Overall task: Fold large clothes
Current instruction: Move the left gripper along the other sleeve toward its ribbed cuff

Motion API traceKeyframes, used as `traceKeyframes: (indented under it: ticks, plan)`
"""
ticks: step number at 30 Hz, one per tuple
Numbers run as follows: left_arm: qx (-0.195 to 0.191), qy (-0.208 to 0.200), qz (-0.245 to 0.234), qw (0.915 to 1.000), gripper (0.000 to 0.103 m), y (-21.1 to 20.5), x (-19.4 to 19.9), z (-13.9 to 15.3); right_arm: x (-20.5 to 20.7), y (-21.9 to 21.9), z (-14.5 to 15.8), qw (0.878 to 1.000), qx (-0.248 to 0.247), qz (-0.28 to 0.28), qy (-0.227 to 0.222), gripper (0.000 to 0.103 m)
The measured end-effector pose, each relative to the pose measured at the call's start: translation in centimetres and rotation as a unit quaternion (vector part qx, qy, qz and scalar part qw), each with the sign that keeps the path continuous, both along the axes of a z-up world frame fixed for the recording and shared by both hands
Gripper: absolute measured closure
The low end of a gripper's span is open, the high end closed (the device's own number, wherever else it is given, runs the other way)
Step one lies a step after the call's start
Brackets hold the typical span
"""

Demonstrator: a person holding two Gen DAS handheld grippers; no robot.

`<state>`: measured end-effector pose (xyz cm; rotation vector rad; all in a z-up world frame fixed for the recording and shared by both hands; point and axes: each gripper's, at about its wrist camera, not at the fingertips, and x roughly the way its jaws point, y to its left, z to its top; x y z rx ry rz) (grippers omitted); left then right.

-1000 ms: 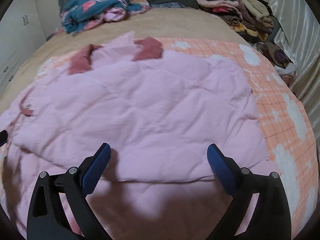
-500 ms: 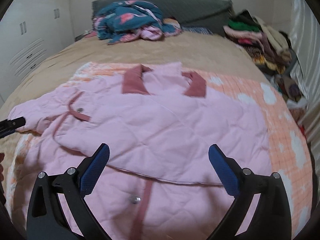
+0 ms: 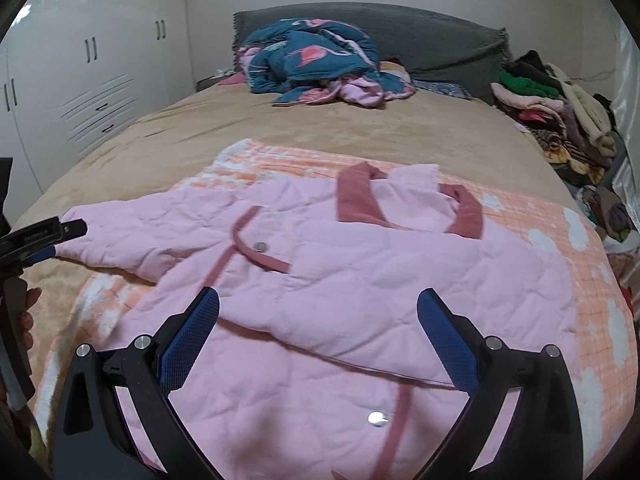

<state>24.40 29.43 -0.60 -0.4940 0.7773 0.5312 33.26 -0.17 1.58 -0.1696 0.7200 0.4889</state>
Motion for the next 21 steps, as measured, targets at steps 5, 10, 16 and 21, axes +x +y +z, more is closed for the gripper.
traceKeyframes:
  ticks: [5, 10, 16, 21]
  plan:
    - [-0.014, 0.004, 0.027, 0.9995, 0.009, 2.1, -0.5, -0.5, -0.8, 2.5, 0.6, 1.0, 0.005, 0.021, -0.011, 0.004]
    - [-0.026, 0.01, 0.046, 0.9985, 0.009, 3.9, -1.0, -1.2, -1.3, 5.2, 0.8, 0.999, 0.007, 0.043, -0.011, 0.004]
    - [-0.043, 0.011, 0.07, 0.9965, 0.009, 5.7, -1.5, -2.1, -1.5, 8.9, 0.0, 0.997, -0.003, 0.074, -0.002, 0.004]
    - [-0.061, 0.013, 0.093, 0.9937, 0.009, 7.7, -2.0, -3.3, -1.9, 12.5, -0.9, 0.994, -0.021, 0.105, 0.003, 0.004]
